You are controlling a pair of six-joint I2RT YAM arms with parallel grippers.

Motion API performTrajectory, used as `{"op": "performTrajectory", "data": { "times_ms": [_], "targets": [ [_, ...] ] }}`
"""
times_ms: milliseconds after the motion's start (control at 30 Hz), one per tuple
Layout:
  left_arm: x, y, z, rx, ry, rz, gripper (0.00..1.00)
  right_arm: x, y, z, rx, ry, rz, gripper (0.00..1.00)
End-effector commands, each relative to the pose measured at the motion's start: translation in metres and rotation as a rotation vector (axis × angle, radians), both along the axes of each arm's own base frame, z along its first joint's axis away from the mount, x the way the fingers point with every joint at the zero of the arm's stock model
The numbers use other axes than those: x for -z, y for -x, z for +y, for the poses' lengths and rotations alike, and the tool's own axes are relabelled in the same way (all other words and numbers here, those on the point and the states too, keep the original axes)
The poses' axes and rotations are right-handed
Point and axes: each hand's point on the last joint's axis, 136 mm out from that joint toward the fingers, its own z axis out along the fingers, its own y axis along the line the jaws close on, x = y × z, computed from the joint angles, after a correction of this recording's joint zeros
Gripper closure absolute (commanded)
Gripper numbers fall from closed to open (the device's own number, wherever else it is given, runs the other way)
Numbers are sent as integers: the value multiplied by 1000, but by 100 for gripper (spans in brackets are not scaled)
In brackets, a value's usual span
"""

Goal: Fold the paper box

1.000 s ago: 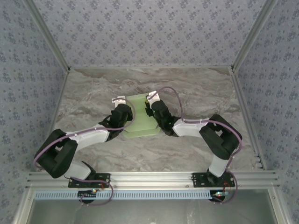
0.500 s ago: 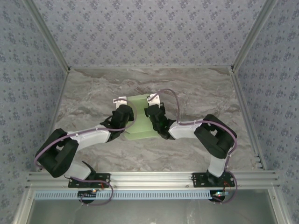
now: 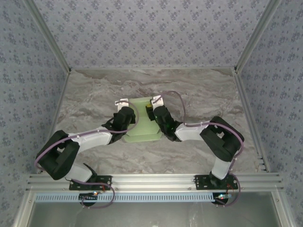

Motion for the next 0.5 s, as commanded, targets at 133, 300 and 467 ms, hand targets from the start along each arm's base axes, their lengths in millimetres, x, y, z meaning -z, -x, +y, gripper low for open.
{"op": "performTrajectory", "data": {
  "times_ms": [133,300,467],
  "targets": [
    [-21,-5,-12,22,40,-46,100,6,32,-7,-97,33,55,50],
    [-19,-4,-13,24,39,-41,100,6,40,-10,-141,65,71,50],
    [-21,-5,-15,27,41,-31,100,7,25,-21,-27,90,60,55]
  ]
}}
